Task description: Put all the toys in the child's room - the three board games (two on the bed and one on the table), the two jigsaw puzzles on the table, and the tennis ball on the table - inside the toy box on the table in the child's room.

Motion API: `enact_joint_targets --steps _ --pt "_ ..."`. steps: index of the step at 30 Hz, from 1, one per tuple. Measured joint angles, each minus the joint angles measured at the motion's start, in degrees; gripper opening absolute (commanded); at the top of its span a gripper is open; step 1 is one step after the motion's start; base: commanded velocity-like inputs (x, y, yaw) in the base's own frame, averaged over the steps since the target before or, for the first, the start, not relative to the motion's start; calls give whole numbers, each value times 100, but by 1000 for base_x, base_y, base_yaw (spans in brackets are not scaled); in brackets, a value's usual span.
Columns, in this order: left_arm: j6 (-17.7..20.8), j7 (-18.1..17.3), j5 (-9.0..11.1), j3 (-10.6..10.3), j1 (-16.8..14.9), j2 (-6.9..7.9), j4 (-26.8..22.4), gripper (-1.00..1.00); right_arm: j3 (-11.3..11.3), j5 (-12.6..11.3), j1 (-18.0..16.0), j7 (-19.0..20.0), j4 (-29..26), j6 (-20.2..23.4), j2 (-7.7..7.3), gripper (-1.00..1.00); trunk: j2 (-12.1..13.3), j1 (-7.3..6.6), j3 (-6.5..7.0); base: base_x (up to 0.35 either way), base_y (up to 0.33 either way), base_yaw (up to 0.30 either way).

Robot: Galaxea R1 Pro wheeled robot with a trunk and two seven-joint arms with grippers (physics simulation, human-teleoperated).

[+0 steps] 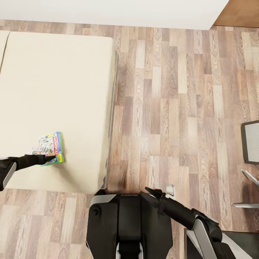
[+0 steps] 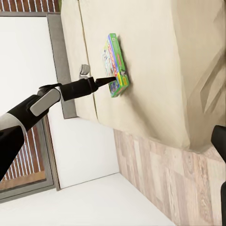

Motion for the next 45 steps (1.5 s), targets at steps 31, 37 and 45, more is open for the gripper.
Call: enact_joint_targets --steps 31,37,45 --pt "1 -6 9 1 1 -17 0 100 0 9 0 0 0 -7 0 100 0 0 0 0 -95 0" --pt "1 -11 0 0 4 -12 0 100 4 8 -1 0 1 -7 0 100 0 0 0 0 -77 0" --pt "8 -14 2 -6 0 -15 0 100 -1 2 0 0 2 -7 0 100 0 0 0 0 -5 0"
